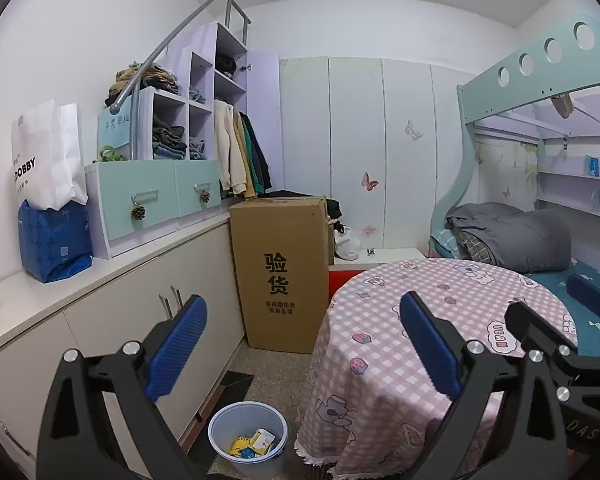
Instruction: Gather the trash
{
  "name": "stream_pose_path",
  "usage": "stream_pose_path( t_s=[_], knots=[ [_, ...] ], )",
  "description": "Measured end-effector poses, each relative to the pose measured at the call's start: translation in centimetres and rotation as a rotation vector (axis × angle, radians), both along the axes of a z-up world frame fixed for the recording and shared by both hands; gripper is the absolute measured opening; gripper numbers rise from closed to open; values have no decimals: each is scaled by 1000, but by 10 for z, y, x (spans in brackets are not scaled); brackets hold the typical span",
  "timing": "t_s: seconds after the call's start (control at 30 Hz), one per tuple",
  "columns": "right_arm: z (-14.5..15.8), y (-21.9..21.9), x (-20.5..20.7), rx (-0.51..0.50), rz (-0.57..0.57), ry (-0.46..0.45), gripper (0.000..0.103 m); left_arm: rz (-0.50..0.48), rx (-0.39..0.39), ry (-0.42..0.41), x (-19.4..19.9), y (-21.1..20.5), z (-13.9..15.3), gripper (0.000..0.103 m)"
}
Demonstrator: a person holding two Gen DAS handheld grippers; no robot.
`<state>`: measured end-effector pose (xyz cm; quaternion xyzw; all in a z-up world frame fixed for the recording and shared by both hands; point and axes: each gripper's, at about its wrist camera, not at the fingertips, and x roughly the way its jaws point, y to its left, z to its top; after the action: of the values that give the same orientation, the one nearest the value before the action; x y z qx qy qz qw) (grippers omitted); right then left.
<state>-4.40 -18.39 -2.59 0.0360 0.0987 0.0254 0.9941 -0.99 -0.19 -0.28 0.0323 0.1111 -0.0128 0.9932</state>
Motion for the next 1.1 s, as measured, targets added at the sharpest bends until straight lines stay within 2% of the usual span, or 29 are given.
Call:
stream_pose_path(
  t_s=[0.33, 1.1],
  knots=[
    [-10, -3, -2, 0, -3, 22, 96, -8, 18, 17, 3, -3, -4, 95],
    [-17, -8, 8, 28, 18, 64, 96, -6, 8, 60, 13, -1, -15, 95]
  ],
)
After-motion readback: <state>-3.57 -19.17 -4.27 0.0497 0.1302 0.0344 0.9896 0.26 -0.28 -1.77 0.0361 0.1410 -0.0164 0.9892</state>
